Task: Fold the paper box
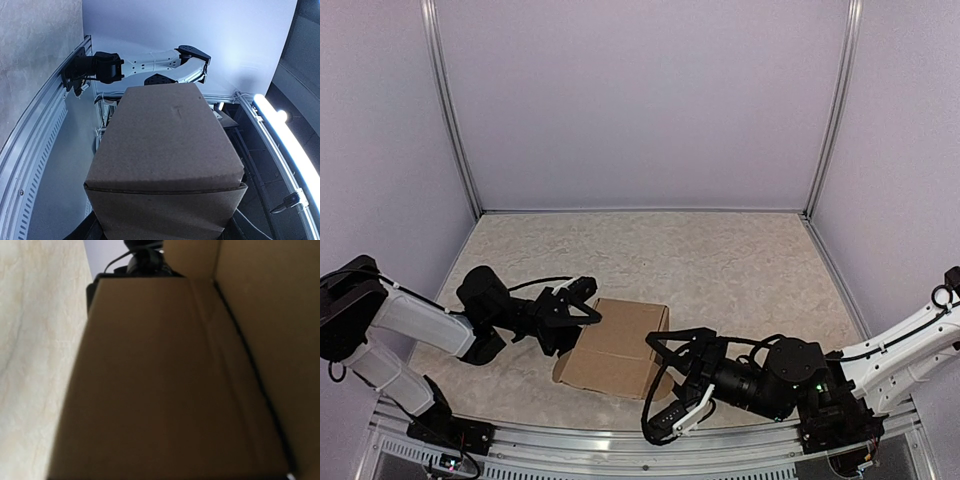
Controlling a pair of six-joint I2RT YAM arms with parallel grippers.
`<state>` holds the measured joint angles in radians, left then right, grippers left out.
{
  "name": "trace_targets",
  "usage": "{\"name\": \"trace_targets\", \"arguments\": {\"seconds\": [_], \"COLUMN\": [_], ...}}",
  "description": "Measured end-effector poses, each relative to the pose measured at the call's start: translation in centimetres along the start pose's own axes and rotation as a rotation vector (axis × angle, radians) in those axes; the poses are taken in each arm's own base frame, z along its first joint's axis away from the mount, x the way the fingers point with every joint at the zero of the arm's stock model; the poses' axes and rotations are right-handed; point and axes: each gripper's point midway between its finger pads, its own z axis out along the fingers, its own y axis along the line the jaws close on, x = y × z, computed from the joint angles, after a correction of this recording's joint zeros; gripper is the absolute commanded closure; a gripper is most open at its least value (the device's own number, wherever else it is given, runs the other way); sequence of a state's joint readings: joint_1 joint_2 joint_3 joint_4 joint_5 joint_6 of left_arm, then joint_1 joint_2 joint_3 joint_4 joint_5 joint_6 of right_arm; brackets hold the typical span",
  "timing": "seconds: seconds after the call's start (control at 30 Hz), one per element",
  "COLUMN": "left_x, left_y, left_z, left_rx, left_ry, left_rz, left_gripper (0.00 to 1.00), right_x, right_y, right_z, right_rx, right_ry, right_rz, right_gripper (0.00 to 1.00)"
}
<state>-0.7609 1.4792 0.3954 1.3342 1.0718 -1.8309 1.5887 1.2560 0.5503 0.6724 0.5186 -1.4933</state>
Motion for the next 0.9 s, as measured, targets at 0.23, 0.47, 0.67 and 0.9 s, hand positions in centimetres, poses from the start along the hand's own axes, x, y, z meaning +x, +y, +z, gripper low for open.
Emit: {"name": "trace_targets", "arguments": {"seconds": [0.23,0.47,0.67,0.9], "left_x": [-0.1,-0.1,-0.1,-0.8], "left_y": [-0.1,0.0,0.2,-1.5], "left_z": [0.0,0.0,-0.5,-2.3], "left_rx": [0.003,0.003,0.002,0.001], "left_ry": [-0.005,-0.01,-0.037,-0.129], "left_rz": [0.014,0.025,0.053,0.251], "left_gripper": [0.75,0.41,0.22,0.01], "right_x": [0.1,0.2,0.1,1.1], "right_y": [-0.1,-0.1,0.2,0.0], "right_z": [0.0,0.0,0.1,-0.8], "right_rx": [0.004,0.004,-0.015,-0.036], "right_ry": [0.011,0.012,0.013,0.047], "right_rz": [0.009,0.01,0.041,0.107], "right_gripper": [0.51,0.51,0.52,0.52]}}
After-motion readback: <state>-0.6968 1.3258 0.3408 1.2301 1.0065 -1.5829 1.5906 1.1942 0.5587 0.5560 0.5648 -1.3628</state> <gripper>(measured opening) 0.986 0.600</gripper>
